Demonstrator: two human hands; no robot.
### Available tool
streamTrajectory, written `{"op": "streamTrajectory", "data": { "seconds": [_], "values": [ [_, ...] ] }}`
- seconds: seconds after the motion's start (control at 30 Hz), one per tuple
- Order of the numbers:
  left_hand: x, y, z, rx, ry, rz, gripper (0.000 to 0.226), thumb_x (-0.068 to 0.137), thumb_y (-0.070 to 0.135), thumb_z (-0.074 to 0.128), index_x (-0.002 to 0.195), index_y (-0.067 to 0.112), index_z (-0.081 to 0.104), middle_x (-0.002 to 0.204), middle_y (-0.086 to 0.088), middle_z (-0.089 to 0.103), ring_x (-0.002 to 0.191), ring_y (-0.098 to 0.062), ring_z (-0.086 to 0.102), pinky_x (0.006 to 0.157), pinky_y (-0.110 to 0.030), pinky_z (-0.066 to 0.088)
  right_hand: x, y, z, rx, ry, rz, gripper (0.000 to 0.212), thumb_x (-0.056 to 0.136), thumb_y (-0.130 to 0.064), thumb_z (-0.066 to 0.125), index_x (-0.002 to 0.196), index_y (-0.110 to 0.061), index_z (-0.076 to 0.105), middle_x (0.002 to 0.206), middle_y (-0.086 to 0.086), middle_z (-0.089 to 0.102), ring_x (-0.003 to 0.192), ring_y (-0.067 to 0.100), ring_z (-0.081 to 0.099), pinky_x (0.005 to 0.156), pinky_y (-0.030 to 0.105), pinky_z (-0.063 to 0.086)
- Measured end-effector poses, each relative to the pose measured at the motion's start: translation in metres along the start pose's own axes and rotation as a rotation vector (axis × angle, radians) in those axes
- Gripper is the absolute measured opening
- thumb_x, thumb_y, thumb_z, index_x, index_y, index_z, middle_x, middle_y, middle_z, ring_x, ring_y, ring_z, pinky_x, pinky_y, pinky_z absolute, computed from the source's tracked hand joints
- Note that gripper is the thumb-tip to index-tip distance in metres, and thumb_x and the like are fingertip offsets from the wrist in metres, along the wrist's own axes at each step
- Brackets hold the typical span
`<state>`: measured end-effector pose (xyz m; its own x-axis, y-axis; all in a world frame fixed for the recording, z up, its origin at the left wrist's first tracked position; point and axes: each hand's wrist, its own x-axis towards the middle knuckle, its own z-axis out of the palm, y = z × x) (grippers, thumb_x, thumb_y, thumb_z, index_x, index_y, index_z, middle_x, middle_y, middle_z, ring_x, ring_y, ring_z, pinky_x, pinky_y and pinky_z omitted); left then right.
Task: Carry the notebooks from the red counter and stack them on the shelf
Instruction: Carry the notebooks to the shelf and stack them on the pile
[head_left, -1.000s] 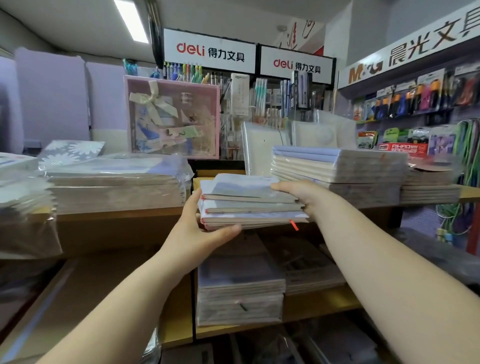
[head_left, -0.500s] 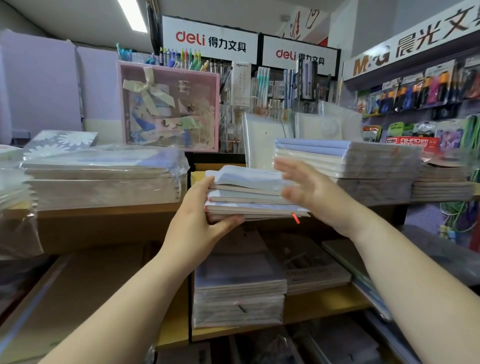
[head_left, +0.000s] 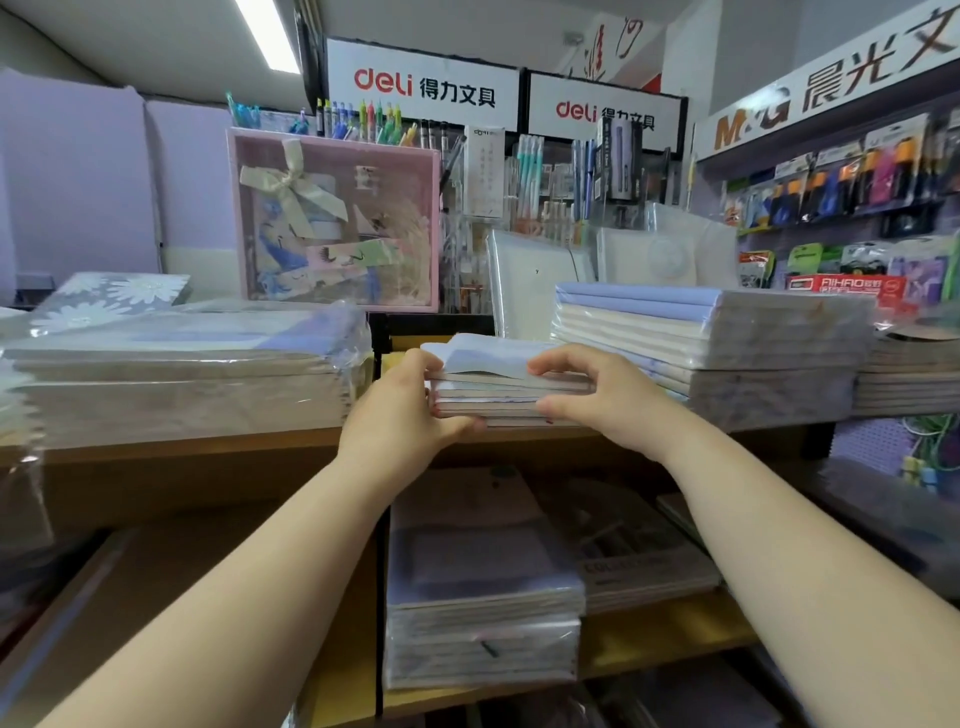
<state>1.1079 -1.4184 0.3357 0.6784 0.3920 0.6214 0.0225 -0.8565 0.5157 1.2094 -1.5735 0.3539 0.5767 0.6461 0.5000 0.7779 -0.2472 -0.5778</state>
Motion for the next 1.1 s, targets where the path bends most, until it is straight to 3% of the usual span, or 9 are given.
{"op": "streamTrajectory", "data": {
  "seconds": [0.2, 0.37, 0.43, 0.5, 0.57, 0.67, 0.8, 0.93, 1.1],
  "values": [
    [0.0, 0.001, 0.0, -0.135, -0.038, -0.027, 0.063, 0.075, 0.03, 0.069, 0.13, 0.016, 0.041, 0.126, 0.001, 0.053, 0.101, -0.006, 0.045, 0.082, -0.022, 0.036, 0.012, 0.009, -0.006, 0.361, 0.014, 0.101, 0.019, 0.087, -0.012, 0.055, 0.103, -0.022, 0.057, 0.111, -0.002, 0.058, 0.096, 0.004, 0.054, 0.079, 0.008, 0.045],
    [0.022, 0.012, -0.012, -0.622, -0.01, -0.384, 0.058, 0.09, 0.037, 0.044, 0.141, 0.015, 0.029, 0.149, -0.007, 0.035, 0.135, -0.023, 0.036, 0.114, -0.04, 0.029, 0.021, 0.01, -0.029, 0.741, 0.152, 0.407, 0.049, 0.095, -0.029, 0.036, 0.14, -0.009, 0.034, 0.147, 0.012, 0.035, 0.136, 0.025, 0.033, 0.113, 0.035, 0.025],
    [0.027, 0.017, -0.01, -0.526, -0.012, -0.459, 0.054, 0.093, 0.036, 0.036, 0.139, 0.008, 0.032, 0.144, -0.014, 0.042, 0.131, -0.028, 0.041, 0.108, -0.038, 0.033, 0.024, 0.009, -0.024, 0.693, 0.108, 0.447, 0.045, 0.096, -0.029, 0.035, 0.136, -0.009, 0.039, 0.131, 0.009, 0.047, 0.129, 0.024, 0.041, 0.104, 0.028, 0.035],
    [0.026, 0.024, -0.009, -0.419, -0.103, -0.483, 0.055, 0.094, 0.04, 0.031, 0.137, 0.008, 0.036, 0.114, -0.018, 0.059, 0.104, -0.026, 0.055, 0.088, -0.034, 0.041, 0.024, 0.006, -0.016, 0.655, 0.089, 0.461, 0.037, 0.096, -0.028, 0.035, 0.125, -0.009, 0.048, 0.104, 0.003, 0.048, 0.089, 0.013, 0.051, 0.074, 0.012, 0.045],
    [0.022, 0.024, -0.008, -0.336, -0.177, -0.416, 0.056, 0.091, 0.045, 0.036, 0.132, 0.008, 0.042, 0.081, -0.01, 0.056, 0.069, -0.015, 0.048, 0.064, -0.027, 0.037, 0.027, 0.006, -0.01, 0.64, 0.079, 0.468, 0.047, 0.095, -0.03, 0.036, 0.135, -0.006, 0.039, 0.118, 0.005, 0.048, 0.094, 0.013, 0.051, 0.083, 0.018, 0.048],
    [0.019, 0.011, -0.008, -0.335, -0.244, -0.296, 0.053, 0.083, 0.039, 0.057, 0.125, 0.009, 0.048, 0.101, -0.004, 0.059, 0.076, -0.01, 0.05, 0.07, -0.022, 0.04, 0.027, 0.007, -0.007, 0.688, 0.023, 0.484, 0.047, 0.094, -0.03, 0.038, 0.135, -0.006, 0.039, 0.139, 0.012, 0.044, 0.129, 0.024, 0.043, 0.113, 0.039, 0.03],
    [0.013, 0.006, -0.011, -0.343, -0.24, -0.206, 0.042, 0.076, 0.021, 0.069, 0.115, 0.01, 0.056, 0.107, -0.004, 0.065, 0.079, -0.006, 0.055, 0.061, -0.014, 0.04, 0.025, 0.002, -0.002, 0.655, -0.063, 0.464, 0.024, 0.095, -0.026, 0.037, 0.085, -0.015, 0.055, 0.09, 0.005, 0.06, 0.087, 0.019, 0.056, 0.083, 0.028, 0.042],
    [-0.002, 0.007, -0.007, -0.228, -0.091, -0.101, 0.057, 0.077, 0.02, 0.068, 0.128, 0.011, 0.046, 0.107, 0.01, 0.054, 0.09, -0.001, 0.042, 0.05, 0.003, 0.038, 0.026, 0.005, 0.0, 0.623, -0.047, 0.45, 0.023, 0.093, -0.026, 0.042, 0.102, -0.012, 0.058, 0.099, 0.007, 0.062, 0.092, 0.022, 0.058, 0.087, 0.033, 0.043],
    [-0.013, 0.005, -0.005, -0.201, 0.006, -0.007, 0.061, 0.077, 0.029, 0.067, 0.132, 0.021, 0.041, 0.126, 0.008, 0.052, 0.103, 0.001, 0.043, 0.068, 0.003, 0.033, 0.033, 0.004, -0.014, 0.546, -0.091, 0.463, 0.025, 0.093, -0.028, 0.042, 0.109, -0.013, 0.056, 0.11, 0.01, 0.057, 0.092, 0.023, 0.054, 0.075, 0.03, 0.043]
  ]
}}
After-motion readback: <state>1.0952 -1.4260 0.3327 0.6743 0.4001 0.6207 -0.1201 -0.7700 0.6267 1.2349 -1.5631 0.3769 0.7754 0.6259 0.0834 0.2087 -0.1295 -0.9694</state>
